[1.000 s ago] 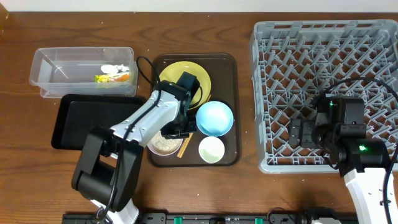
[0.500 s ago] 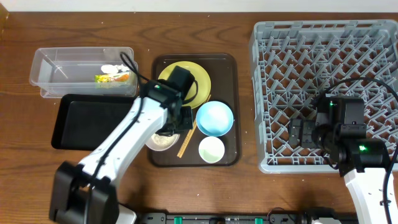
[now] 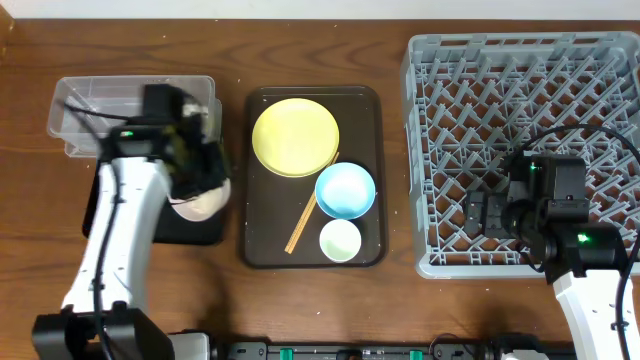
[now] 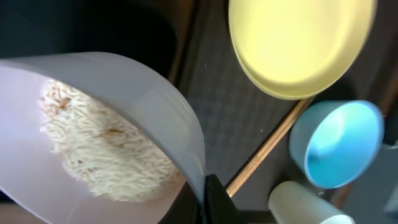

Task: Sort waste into correct bins and load items into the dishwasher rack
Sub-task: 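Tip the white bowl over the black tray to pour out the rice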

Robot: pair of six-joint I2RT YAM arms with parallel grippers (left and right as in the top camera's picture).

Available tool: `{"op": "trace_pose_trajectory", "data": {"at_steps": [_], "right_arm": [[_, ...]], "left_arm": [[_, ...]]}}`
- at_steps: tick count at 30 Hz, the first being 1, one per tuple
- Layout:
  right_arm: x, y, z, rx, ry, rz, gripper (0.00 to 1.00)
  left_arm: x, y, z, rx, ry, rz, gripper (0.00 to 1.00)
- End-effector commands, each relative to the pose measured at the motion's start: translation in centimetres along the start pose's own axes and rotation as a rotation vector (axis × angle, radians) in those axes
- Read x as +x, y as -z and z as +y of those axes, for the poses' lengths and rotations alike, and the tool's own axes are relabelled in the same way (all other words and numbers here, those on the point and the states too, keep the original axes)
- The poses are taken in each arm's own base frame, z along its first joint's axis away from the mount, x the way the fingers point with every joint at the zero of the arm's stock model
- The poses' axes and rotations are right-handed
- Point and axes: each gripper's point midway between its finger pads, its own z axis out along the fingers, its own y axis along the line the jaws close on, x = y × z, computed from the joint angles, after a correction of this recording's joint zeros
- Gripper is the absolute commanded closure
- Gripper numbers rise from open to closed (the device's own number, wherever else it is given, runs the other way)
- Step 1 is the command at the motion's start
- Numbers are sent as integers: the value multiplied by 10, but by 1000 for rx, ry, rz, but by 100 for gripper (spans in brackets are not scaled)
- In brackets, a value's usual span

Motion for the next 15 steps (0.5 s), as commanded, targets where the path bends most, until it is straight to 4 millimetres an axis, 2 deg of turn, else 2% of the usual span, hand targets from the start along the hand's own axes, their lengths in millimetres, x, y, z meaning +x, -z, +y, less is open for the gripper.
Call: {"op": "trace_pose_trajectory", "data": {"at_steps": [1, 3, 8, 15], "right_arm": [[-7, 5, 2, -10, -1, -22, 1], [-7, 5, 2, -10, 0, -21, 1], [-7, 5, 2, -10, 0, -21, 1], [-6, 5, 2, -9, -1, -18, 1]], "left_arm": [[-15, 13, -4, 216, -59, -20, 94], [-24, 16, 6, 294, 6, -26, 94], [-40, 24, 11, 585, 75, -35, 94], [-58, 20, 30, 860, 210, -40, 94]]}}
